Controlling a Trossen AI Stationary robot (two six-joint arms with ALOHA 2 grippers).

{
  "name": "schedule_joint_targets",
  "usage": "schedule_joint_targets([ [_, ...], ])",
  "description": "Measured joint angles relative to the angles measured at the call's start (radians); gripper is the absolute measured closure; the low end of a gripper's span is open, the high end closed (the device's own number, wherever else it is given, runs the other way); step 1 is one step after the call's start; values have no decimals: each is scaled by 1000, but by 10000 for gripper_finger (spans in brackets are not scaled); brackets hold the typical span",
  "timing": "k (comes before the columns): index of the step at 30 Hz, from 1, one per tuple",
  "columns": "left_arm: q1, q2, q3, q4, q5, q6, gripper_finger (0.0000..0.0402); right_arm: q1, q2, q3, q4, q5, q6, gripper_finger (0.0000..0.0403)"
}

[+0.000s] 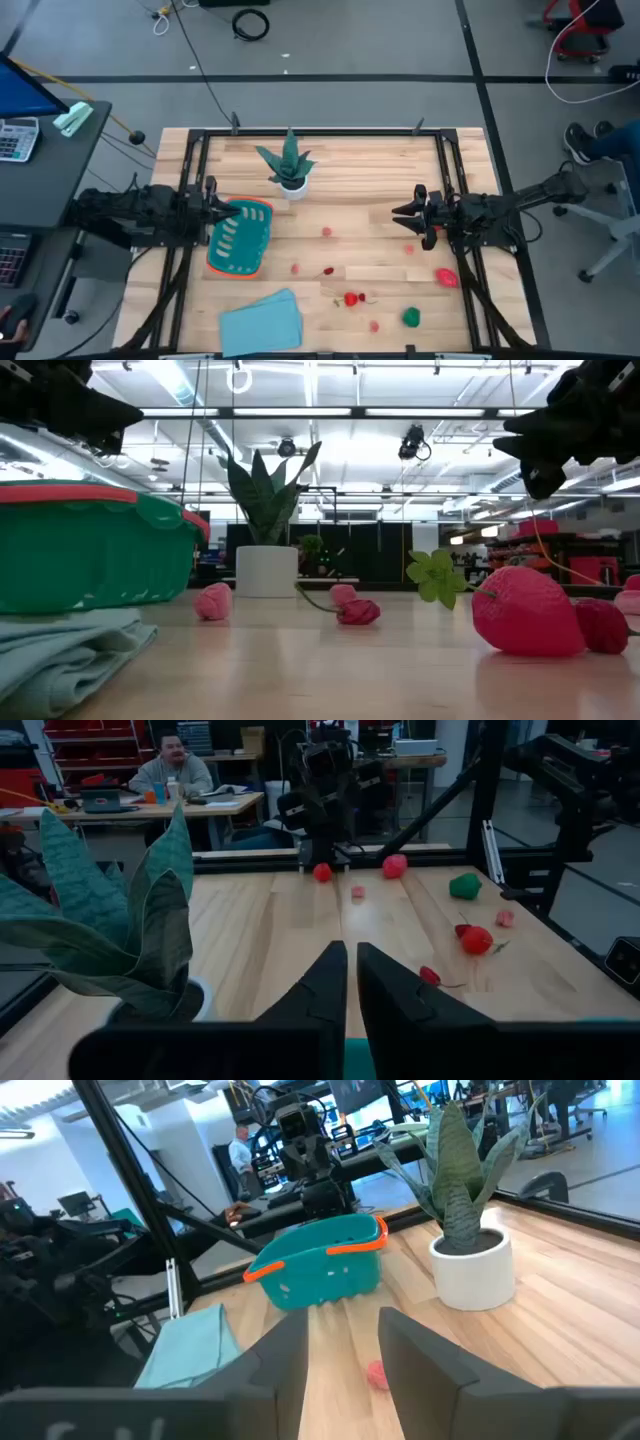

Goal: Pick and placing Produce into tupperware

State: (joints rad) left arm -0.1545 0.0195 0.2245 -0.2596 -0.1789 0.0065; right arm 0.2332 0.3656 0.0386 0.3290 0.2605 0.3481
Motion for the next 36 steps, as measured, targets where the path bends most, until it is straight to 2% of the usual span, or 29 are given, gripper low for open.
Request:
schedule_joint_targets([
  [8,0,0,0,0,0,0,378,0,0,0,0,0,0,270],
  [20,0,0,0,0,0,0,365,0,0,0,0,0,0,270],
  [36,0,0,0,0,0,0,376,0,0,0,0,0,0,270],
])
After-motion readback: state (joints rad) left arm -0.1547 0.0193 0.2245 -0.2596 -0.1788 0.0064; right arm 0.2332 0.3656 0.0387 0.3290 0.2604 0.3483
